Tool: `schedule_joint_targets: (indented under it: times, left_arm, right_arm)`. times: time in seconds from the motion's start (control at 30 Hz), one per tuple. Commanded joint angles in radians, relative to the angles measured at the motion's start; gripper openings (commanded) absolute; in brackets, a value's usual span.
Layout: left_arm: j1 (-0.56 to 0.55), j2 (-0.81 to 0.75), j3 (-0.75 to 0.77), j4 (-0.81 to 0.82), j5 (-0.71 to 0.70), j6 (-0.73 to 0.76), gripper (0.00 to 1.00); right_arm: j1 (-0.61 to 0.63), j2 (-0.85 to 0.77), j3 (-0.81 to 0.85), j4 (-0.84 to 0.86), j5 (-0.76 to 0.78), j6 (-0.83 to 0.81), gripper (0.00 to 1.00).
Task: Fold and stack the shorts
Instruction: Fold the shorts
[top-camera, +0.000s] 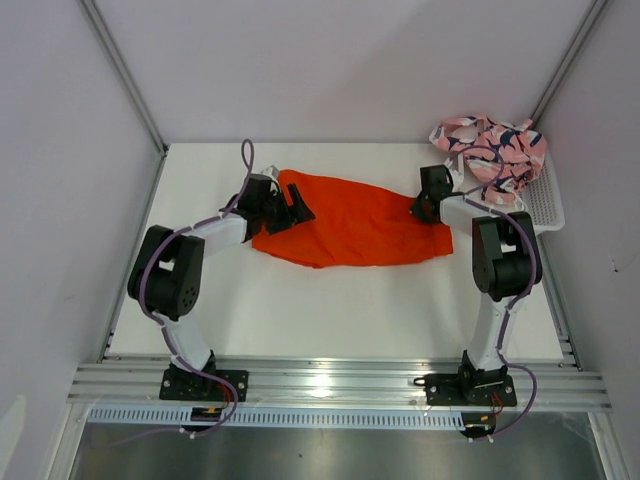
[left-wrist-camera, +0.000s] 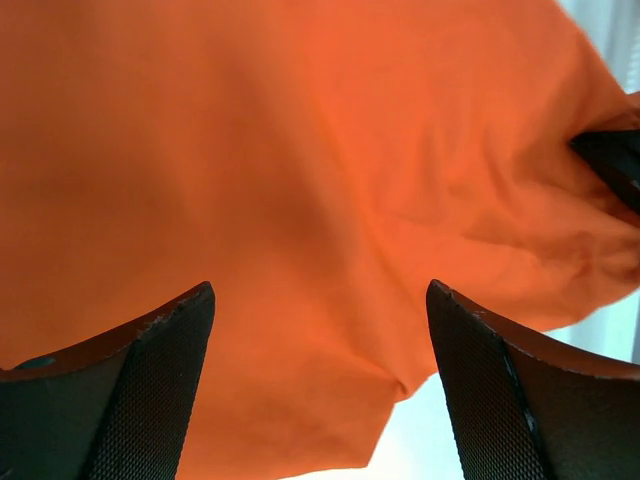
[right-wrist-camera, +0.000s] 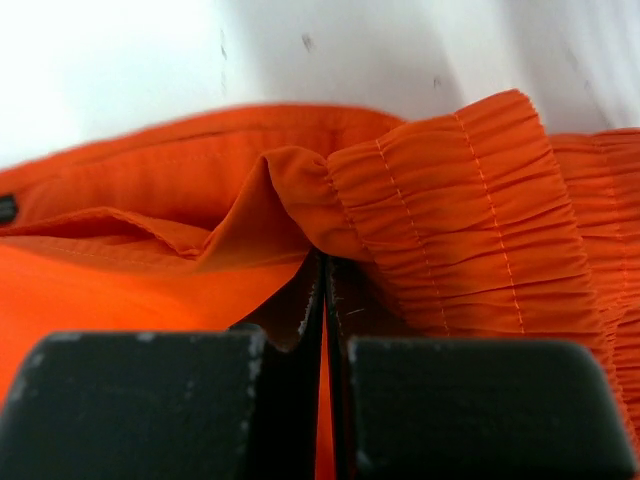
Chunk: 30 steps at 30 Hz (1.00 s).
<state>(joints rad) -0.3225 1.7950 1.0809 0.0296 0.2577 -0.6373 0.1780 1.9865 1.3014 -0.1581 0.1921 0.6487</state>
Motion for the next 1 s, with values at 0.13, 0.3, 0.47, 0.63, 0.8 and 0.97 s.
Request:
schedule_joint_targets:
  times: [0.13, 0.3, 0.47, 0.63, 0.8, 0.97]
  left_arm:
    - [-0.006, 0.066, 0.042, -0.022, -0.02, -0.005, 0.88]
    - [-0.001, 0.09, 0.036, -0.06, -0.034, 0.005, 0.89]
    - [0.036, 0.101, 0.016, -0.065, -0.017, 0.027, 0.9]
    - [0.121, 0.092, 0.008, -0.085, -0.011, 0.062, 0.9]
    - [0.213, 0.063, 0.016, -0.112, -0.029, 0.08, 0.91]
    - [0.278, 0.056, 0.103, -0.174, -0.043, 0.102, 0.91]
  right_arm:
    - [0.049, 0.008, -0.002, -0.064, 0.112, -0.015, 0.0]
    - [0.089, 0.003, -0.005, -0.084, 0.135, -0.021, 0.0]
    - [0.135, 0.0, -0.024, -0.087, 0.155, -0.017, 0.0]
    - [0.193, 0.006, -0.014, -0.086, 0.142, -0.007, 0.0]
    - [0.336, 0.043, 0.064, -0.138, 0.147, 0.009, 0.0]
    - [0.471, 0.025, 0.137, -0.17, 0.112, 0.026, 0.0]
